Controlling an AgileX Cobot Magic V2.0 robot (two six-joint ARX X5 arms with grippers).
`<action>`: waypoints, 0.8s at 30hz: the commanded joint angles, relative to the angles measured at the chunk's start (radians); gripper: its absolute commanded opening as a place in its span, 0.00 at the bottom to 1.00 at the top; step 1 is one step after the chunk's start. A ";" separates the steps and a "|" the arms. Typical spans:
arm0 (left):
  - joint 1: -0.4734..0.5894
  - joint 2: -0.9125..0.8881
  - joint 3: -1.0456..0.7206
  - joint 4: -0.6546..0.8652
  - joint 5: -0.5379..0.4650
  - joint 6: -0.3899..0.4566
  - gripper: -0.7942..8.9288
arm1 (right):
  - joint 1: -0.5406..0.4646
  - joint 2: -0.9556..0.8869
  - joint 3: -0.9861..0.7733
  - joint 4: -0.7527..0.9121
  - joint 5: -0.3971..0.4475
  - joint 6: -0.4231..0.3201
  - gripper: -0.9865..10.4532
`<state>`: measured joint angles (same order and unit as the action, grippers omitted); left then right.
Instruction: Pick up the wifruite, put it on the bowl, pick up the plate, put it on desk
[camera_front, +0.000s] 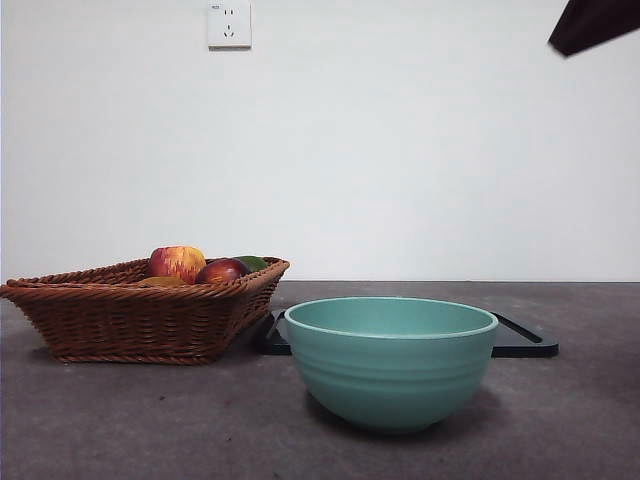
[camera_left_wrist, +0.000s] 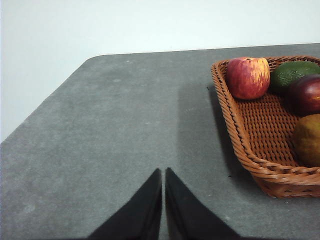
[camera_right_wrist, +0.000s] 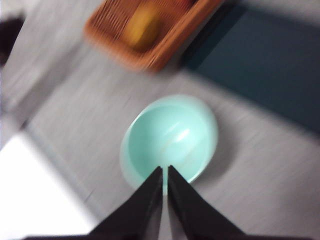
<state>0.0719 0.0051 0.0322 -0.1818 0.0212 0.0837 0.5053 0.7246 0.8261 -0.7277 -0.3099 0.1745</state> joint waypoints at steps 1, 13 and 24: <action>0.003 -0.002 -0.021 -0.006 -0.003 -0.010 0.09 | -0.089 -0.046 0.002 0.055 0.007 -0.040 0.09; 0.003 -0.002 -0.021 -0.006 -0.003 -0.010 0.09 | -0.451 -0.322 -0.164 0.284 0.008 -0.221 0.09; 0.003 -0.002 -0.021 -0.006 -0.003 -0.010 0.09 | -0.521 -0.571 -0.563 0.639 0.103 -0.231 0.09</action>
<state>0.0719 0.0051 0.0322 -0.1814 0.0212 0.0834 -0.0143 0.1623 0.2718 -0.1074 -0.2172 -0.0490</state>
